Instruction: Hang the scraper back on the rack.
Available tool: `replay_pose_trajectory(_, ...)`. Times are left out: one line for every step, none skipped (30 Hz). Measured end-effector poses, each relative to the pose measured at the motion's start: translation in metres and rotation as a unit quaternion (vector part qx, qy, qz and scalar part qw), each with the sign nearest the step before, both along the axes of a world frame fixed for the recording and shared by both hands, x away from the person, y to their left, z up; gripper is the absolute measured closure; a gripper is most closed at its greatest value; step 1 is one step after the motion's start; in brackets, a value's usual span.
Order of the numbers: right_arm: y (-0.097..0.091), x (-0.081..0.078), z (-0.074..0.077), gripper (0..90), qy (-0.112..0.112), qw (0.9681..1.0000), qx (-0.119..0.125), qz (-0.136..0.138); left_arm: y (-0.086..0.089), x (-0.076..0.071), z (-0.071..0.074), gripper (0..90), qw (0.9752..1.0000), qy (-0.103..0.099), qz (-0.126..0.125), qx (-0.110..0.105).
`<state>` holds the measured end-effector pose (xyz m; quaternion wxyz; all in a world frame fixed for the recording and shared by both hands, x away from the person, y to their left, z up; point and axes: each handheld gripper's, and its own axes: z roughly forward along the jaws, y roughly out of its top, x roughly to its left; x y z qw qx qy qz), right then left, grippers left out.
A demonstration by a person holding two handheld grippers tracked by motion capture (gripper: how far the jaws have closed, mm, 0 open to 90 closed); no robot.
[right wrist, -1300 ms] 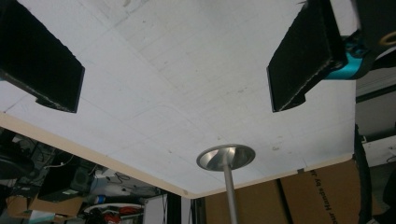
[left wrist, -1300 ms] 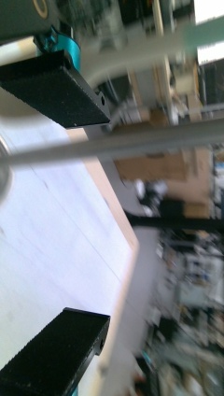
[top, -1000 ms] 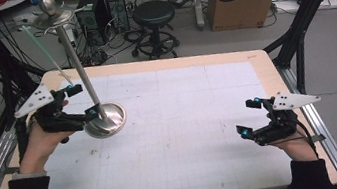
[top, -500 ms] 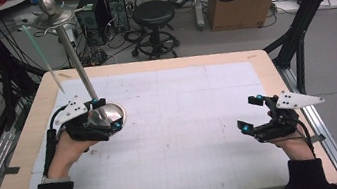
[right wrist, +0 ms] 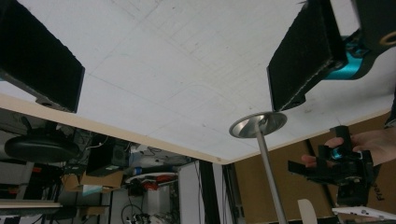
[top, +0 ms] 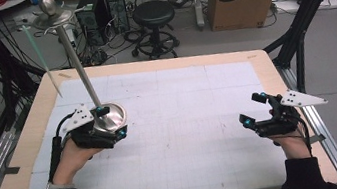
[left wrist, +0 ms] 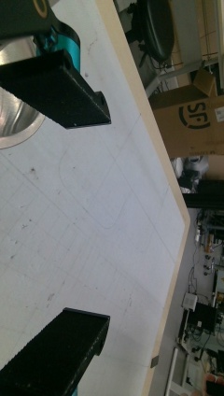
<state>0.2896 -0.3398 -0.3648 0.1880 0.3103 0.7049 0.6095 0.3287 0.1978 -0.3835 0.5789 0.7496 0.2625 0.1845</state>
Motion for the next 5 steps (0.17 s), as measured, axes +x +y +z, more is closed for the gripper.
replay_pose_trajectory(0.0006,0.0011,-0.0001,3.0,0.000,1.0000,-0.001,-0.001,0.0012,-0.0009,-0.0004,5.7,1.0000,0.002,0.004,0.002)
replay_pose_trajectory(0.0014,0.0027,-0.0003,3.0,-0.001,1.0000,-0.002,-0.001,0.0020,-0.0021,-0.0006,5.7,1.0000,0.005,0.006,0.002)
replay_pose_trajectory(0.0023,0.0041,-0.0005,3.0,0.001,1.0000,-0.003,0.001,0.0033,-0.0033,-0.0006,5.7,1.0000,0.002,0.007,0.000)
replay_pose_trajectory(0.0034,0.0054,-0.0006,3.0,0.002,1.0000,-0.003,0.001,0.0048,-0.0045,-0.0006,5.7,0.9999,-0.001,0.008,-0.006)
replay_pose_trajectory(0.0044,0.0070,-0.0009,3.0,0.002,1.0000,-0.004,0.001,0.0062,-0.0056,-0.0005,5.7,0.9999,-0.001,0.010,-0.012)
